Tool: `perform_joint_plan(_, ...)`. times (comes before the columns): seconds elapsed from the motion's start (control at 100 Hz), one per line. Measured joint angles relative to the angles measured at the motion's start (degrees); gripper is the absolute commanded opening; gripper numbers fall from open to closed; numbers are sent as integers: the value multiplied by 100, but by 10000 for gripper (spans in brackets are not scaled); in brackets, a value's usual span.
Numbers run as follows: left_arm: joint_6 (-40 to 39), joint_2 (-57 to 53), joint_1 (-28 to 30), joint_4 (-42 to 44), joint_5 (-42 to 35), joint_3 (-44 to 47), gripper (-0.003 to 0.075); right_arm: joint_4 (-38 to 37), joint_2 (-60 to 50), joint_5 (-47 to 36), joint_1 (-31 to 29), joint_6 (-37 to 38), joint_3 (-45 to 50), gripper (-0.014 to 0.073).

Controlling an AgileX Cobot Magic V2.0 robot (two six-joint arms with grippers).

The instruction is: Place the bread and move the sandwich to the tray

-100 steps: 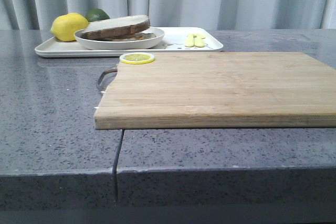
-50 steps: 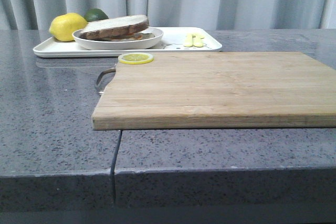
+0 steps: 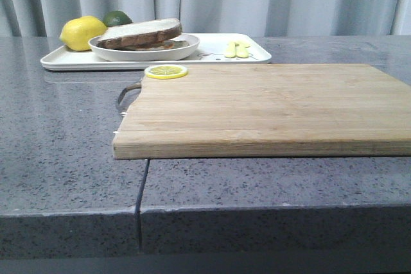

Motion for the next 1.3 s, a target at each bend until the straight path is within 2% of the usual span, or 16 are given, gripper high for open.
perform_joint_plan(0.16,3,-848,0,0,-388,1072,251,0,0,0,0,-12,0,402)
perform_joint_plan(0.26,3,-1094,0,-23,-473,1421,246,0,0,0,0,-12,0,346)
perform_joint_plan(0.35,3,-1146,0,-23,-498,1573,192,0,0,25,0,-12,0,244)
perform_joint_plan(0.52,3,-1157,0,-31,-498,1643,-20,0,0,257,0,-2,0,13)
perform_joint_plan(0.66,3,-1157,0,-35,-509,1643,-19,0,0,284,0,-2,0,-124)
perform_joint_plan(1.3,3,-1157,0,-35,-517,1643,-19,0,0,292,0,-2,0,-117)
